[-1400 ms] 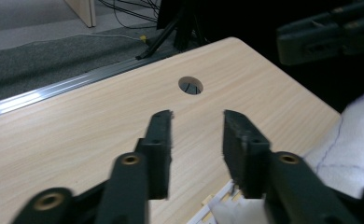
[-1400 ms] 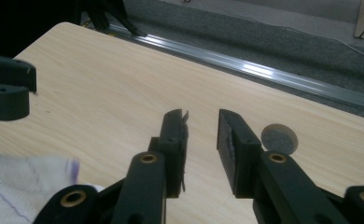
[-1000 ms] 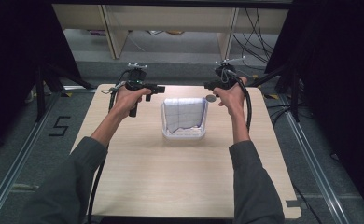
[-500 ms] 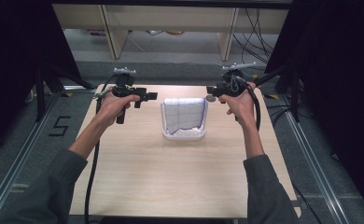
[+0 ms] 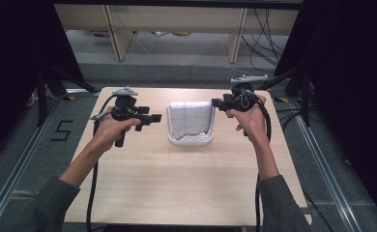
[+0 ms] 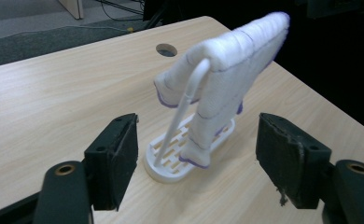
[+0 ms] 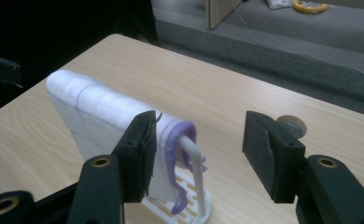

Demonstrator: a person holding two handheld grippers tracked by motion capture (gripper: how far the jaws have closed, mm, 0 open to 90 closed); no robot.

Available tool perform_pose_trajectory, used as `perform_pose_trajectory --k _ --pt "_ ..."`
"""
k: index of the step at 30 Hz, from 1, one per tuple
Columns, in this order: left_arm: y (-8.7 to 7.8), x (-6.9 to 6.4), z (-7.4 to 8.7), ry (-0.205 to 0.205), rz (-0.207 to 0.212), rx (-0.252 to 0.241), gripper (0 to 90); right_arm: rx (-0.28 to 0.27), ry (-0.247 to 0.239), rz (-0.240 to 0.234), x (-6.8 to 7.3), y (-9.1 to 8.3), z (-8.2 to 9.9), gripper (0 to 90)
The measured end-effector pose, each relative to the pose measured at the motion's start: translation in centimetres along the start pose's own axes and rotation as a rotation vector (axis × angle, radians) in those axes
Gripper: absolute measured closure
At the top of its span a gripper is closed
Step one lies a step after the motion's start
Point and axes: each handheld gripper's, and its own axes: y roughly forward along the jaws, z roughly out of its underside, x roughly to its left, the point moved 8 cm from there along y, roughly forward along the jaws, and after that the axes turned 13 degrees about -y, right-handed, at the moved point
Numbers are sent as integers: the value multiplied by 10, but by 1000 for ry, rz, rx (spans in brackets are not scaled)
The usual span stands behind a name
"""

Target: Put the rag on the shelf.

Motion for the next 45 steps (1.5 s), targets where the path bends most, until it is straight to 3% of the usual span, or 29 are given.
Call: perform_pose_trajectory --k 3,8,12,14,16,17,19,27,28,29,31,32,36,40,45 --pt "-4 -3 6 5 13 -2 274 -6 13 -2 5 -4 3 447" --pt "-7 -6 16 11 12 -9 255 -37 -9 -19 11 -8 5 432" --pt "-8 -8 24 11 23 -11 241 -35 9 -28 20 -13 9 424" --pt "-9 -10 26 9 23 -18 240 -46 -17 -31 23 -14 10 417" --pt "-11 -11 28 13 36 -15 240 -36 3 -30 25 -16 12 416" --pt "-11 -11 29 15 39 -17 239 -47 -17 -21 25 -16 12 412" --pt "-12 -10 31 14 28 -18 237 -50 -5 -31 27 -17 13 411" --pt "-18 -13 39 2 58 -31 217 -63 4 -36 31 -22 23 395" --pt "-18 -13 40 -1 62 -34 215 -65 27 -37 33 -24 24 396" --pt "-17 -13 42 0 71 -38 211 -73 4 -30 32 -24 25 395" --pt "-18 -13 45 -3 75 -39 209 -66 15 -34 34 -25 27 392" --pt "-18 -13 46 2 77 -43 207 -66 -9 -18 33 -25 29 391" --pt "-18 -16 51 13 70 -26 194 -74 22 -44 42 -25 36 382" --pt "-16 -20 54 26 88 -20 175 -89 7 -55 44 -23 41 378" --pt "-15 -21 59 78 51 -7 152 -80 9 -57 48 -20 47 359"
